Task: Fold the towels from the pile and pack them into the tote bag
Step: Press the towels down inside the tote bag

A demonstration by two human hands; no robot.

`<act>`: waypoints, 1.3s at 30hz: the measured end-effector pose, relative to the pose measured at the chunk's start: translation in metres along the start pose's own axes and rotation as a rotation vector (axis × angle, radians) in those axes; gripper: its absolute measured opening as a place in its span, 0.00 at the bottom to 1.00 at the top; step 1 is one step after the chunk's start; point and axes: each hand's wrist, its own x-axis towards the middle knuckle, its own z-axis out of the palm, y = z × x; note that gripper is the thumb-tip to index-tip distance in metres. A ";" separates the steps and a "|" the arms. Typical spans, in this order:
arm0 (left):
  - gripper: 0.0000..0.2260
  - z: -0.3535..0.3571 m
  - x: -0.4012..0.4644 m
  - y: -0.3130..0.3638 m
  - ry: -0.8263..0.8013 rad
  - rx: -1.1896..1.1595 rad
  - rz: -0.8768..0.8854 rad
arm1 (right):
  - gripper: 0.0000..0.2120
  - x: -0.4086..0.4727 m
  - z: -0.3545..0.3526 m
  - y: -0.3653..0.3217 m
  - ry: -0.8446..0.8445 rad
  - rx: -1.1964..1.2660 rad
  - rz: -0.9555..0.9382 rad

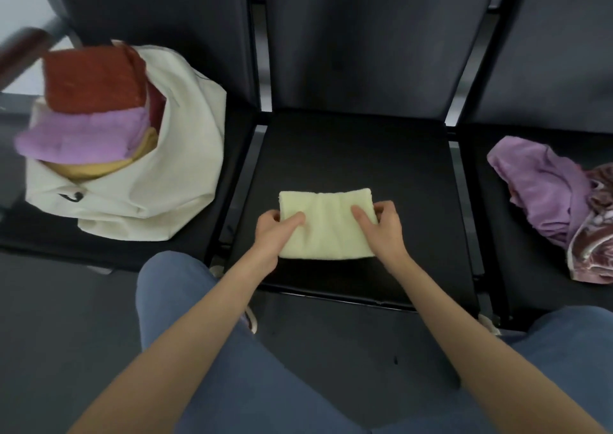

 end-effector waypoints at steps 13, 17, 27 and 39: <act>0.12 -0.223 0.011 0.133 0.348 0.043 0.475 | 0.13 -0.006 0.144 -0.179 -0.298 0.144 -0.518; 0.12 -0.288 0.042 0.150 0.552 0.239 0.672 | 0.09 0.003 0.216 -0.221 -0.366 0.139 -0.562; 0.05 -0.372 0.129 0.138 0.689 0.412 0.664 | 0.17 0.039 0.332 -0.257 -0.399 -0.126 -0.622; 0.23 -0.322 0.104 0.109 0.701 1.014 0.635 | 0.20 0.041 0.291 -0.223 -0.470 -0.357 -0.805</act>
